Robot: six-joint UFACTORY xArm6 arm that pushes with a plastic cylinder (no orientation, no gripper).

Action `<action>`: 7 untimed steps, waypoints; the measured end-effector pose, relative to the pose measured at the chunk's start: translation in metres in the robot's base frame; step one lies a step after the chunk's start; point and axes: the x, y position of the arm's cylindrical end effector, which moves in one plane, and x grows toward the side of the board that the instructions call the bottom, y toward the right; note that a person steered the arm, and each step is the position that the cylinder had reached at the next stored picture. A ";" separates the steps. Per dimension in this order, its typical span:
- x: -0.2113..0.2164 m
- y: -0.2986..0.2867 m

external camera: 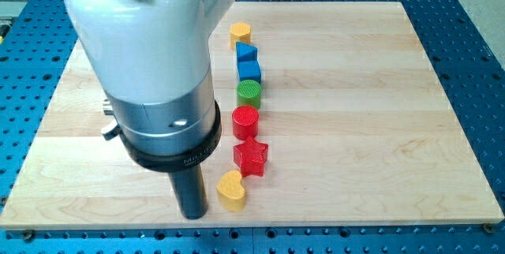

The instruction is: Put the green star at the top of the hexagon

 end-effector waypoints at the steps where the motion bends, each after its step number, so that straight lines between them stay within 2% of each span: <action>1: -0.014 0.012; 2: -0.014 0.032; 3: -0.014 0.026; 4: -0.014 -0.030; 5: -0.033 -0.057; 7: -0.115 -0.057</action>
